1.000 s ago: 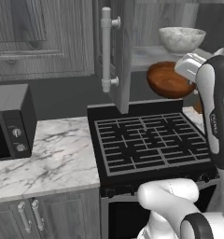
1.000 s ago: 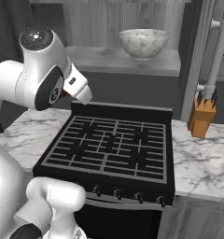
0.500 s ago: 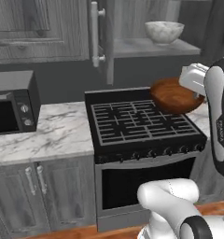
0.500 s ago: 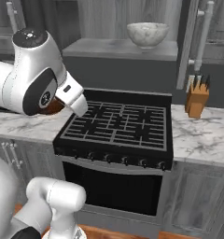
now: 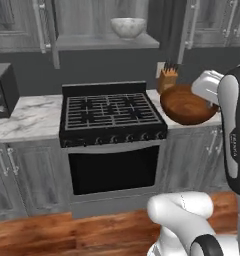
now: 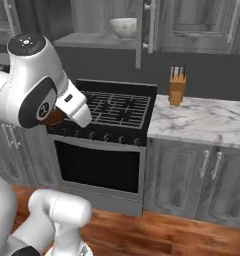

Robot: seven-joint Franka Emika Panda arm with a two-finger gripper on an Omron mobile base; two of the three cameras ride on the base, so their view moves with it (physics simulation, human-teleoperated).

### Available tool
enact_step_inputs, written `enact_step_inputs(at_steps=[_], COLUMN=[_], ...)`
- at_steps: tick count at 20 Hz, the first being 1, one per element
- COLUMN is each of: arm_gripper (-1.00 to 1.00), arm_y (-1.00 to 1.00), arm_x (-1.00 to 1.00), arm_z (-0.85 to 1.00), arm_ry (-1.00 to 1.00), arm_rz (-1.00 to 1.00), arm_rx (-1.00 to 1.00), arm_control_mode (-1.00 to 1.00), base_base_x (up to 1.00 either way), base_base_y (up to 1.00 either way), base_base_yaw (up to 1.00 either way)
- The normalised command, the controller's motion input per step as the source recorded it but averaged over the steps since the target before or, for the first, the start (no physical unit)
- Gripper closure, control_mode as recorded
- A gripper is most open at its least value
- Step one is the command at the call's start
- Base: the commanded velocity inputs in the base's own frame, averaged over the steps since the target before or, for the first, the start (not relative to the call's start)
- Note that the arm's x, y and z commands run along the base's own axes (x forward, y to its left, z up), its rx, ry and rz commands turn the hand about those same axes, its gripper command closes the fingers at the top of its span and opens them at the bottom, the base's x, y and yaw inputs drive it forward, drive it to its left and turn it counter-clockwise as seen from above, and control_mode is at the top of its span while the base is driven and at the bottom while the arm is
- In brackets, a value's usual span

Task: Take the smaller bowl and place it next to the appetizer plate on the dining counter , and place the larger bowl next to the plate with cooked food.

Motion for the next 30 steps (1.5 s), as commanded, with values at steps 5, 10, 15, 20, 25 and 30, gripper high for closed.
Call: enact_step_inputs(at_steps=[5,10,15,20,25,30], arm_gripper=[1.00,1.00,1.00,1.00,1.00,1.00], arm_y=[0.00,0.00,0.00,0.00,0.00,0.00], arm_x=[0.00,0.00,0.00,0.00,0.00,0.00], arm_z=[0.00,0.00,0.00,0.00,0.00,0.00], arm_ry=[0.00,0.00,0.00,0.00,0.00,0.00], arm_rz=[0.00,0.00,0.00,0.00,0.00,0.00], arm_rx=[0.00,0.00,0.00,0.00,0.00,0.00], arm_control_mode=[1.00,1.00,1.00,1.00,1.00,1.00], base_base_x=[-0.22,-0.13,-0.13,-0.27,-0.37,-0.56], base_base_y=[-0.48,0.00,0.00,0.03,0.01,0.00], base_base_yaw=[0.64,0.90,0.93,0.84,0.77,0.67])
